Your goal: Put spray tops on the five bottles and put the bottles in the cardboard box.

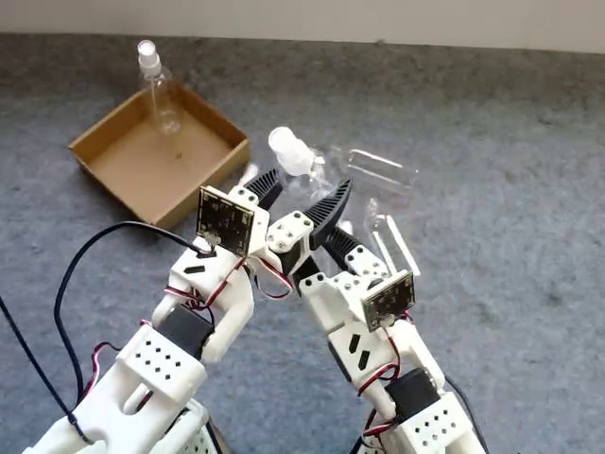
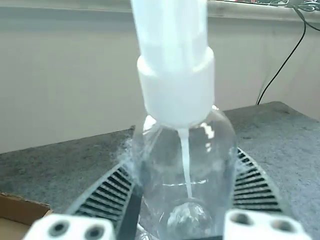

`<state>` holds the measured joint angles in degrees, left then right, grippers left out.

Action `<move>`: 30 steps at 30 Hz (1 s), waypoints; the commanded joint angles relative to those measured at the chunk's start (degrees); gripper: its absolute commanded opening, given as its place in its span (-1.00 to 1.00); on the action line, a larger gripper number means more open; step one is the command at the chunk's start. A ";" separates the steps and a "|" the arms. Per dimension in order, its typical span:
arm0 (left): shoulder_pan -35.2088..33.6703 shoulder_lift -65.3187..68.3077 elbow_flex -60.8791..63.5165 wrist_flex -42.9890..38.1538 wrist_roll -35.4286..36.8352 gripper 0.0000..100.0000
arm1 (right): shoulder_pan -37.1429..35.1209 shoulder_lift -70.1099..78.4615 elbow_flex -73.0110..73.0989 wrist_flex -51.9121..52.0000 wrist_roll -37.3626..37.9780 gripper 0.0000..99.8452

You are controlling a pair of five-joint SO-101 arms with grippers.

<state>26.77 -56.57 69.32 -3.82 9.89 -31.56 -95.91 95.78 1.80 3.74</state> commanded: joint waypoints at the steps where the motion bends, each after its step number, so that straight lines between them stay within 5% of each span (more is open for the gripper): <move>1: 0.75 0.22 -0.84 1.58 0.44 -0.71 | 2.24 -0.31 7.34 -2.15 -0.53 -0.91; 12: -4.88 0.22 -0.92 1.23 0.26 -0.71 | 2.24 -0.66 7.34 6.99 -0.44 -0.91; 25: -20.97 0.31 -0.92 1.23 0.18 -0.70 | 2.24 -0.66 7.25 12.62 -0.44 -0.91; 30: -28.00 0.66 -0.92 1.23 -8.62 -0.71 | 2.24 -0.66 7.25 12.70 -0.44 -0.91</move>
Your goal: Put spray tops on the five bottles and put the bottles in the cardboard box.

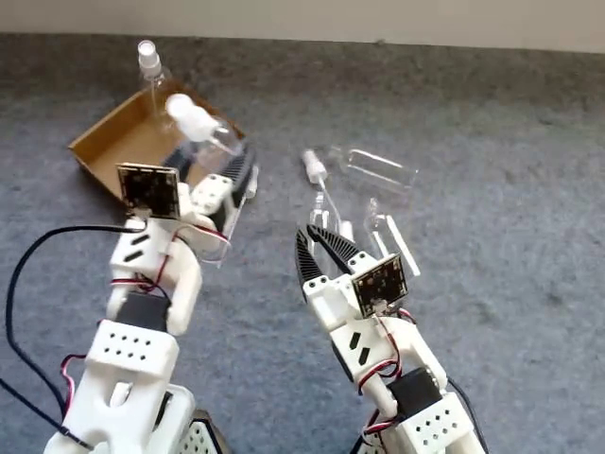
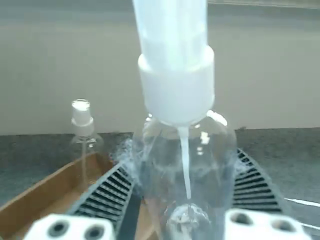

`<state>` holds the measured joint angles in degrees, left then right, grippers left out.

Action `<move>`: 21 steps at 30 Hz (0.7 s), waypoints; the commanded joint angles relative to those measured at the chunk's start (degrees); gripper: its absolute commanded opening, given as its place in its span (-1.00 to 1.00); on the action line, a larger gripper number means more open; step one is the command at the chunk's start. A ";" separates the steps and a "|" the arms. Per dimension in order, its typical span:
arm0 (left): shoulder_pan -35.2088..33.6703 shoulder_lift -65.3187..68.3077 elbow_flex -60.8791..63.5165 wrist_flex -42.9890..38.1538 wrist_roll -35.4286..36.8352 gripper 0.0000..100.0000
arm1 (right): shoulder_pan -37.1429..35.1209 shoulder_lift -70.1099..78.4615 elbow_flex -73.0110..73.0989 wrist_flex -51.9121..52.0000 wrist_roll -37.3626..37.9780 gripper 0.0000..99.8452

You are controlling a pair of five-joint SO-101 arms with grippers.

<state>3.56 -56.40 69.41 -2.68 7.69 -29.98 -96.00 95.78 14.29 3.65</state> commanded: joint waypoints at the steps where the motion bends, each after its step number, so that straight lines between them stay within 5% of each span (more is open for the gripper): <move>1: -6.11 0.48 -1.10 0.09 -7.38 -0.71 | 0.66 -0.57 7.25 0.22 -0.35 -0.91; 9: -16.31 1.45 -7.16 0.53 -8.26 -0.71 | 0.66 -0.22 7.25 0.22 -0.35 -0.91; 21: -21.05 29.67 -24.40 2.11 -8.26 -0.71 | 0.66 -0.22 7.25 0.31 -0.35 -0.91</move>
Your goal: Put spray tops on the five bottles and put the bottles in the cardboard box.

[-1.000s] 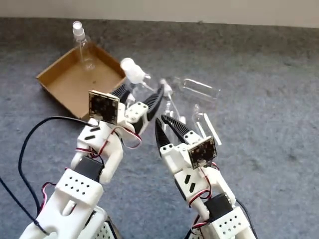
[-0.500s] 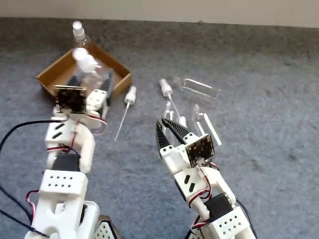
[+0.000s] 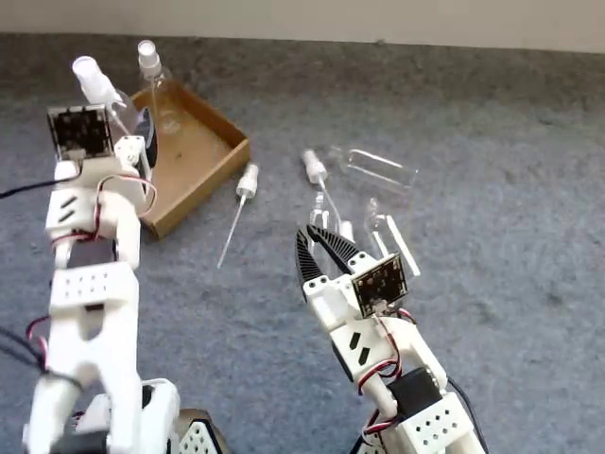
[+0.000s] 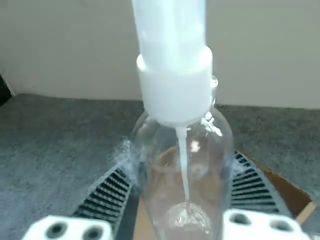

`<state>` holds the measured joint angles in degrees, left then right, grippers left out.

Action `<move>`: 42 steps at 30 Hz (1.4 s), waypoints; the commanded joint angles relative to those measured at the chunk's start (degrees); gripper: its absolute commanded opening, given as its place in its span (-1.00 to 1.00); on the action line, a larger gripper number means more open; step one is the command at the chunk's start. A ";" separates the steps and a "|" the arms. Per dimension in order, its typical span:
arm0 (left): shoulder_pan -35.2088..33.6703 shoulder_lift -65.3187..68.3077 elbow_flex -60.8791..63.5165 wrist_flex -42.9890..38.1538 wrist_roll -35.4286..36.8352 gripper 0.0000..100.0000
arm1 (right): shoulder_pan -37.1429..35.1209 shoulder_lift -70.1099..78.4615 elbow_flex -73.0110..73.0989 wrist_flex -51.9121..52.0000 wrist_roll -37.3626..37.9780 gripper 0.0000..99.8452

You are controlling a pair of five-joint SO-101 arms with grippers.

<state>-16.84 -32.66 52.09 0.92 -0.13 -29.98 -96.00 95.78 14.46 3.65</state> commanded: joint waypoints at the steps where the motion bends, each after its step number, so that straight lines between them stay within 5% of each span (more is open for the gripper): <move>1: -0.66 7.60 -7.96 -2.20 -0.53 -0.71 | 0.66 -0.22 7.25 0.13 -0.35 -0.91; 16: -3.56 32.40 -16.84 -18.99 -0.35 -0.71 | 0.66 -0.22 7.25 0.13 -0.35 -0.91; 30: -7.60 49.01 -28.44 -19.69 -0.44 -0.71 | 0.66 -0.13 7.25 0.13 -0.35 -0.91; 42: -7.78 57.36 -31.87 -28.48 -0.53 -0.71 | 0.66 -0.13 7.25 0.13 -0.35 -0.91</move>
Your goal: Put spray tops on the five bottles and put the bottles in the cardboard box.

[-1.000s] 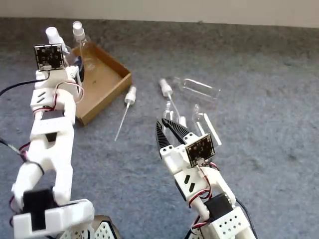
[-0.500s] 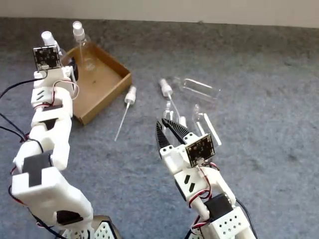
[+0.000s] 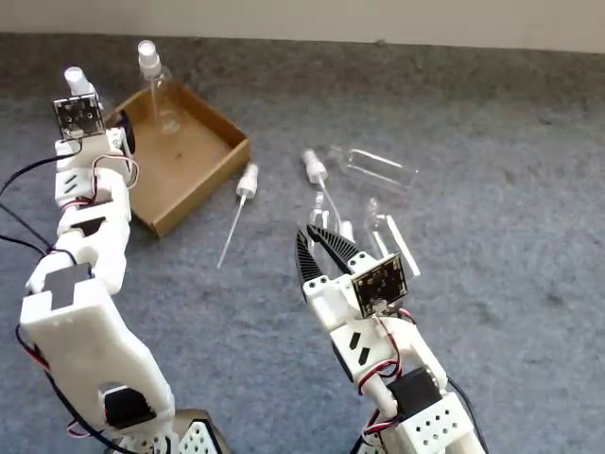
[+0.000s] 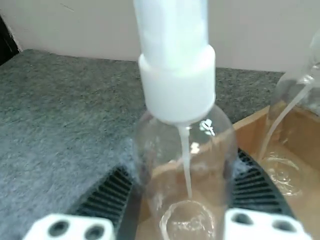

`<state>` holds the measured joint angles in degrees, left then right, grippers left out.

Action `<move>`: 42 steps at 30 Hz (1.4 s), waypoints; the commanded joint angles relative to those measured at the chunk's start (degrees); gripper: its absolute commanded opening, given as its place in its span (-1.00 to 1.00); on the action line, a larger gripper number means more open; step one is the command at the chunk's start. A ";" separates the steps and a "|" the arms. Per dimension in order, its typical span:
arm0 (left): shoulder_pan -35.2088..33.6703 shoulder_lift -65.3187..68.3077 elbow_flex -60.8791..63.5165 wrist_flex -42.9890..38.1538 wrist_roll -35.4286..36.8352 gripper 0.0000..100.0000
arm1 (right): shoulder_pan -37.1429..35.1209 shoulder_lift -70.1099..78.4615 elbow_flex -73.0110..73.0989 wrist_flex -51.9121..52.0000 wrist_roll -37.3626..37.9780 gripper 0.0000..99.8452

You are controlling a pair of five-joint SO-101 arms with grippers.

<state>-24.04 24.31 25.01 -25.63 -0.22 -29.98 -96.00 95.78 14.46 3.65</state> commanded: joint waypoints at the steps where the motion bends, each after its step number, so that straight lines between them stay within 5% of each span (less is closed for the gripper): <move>1: -0.57 1.19 -5.49 -1.93 -0.44 -0.71 | 0.66 -0.13 7.25 0.13 -0.35 -0.91; 31: -0.75 5.41 -7.43 -1.58 -0.53 -0.70 | 0.75 -0.57 7.25 2.51 -0.35 -0.91; 42: -0.75 5.32 -7.25 -1.49 -0.44 -0.48 | 0.75 -0.57 7.25 2.77 -0.35 -0.91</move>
<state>-24.13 30.55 20.26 -25.98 -0.31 -29.98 -96.00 95.78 17.01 3.65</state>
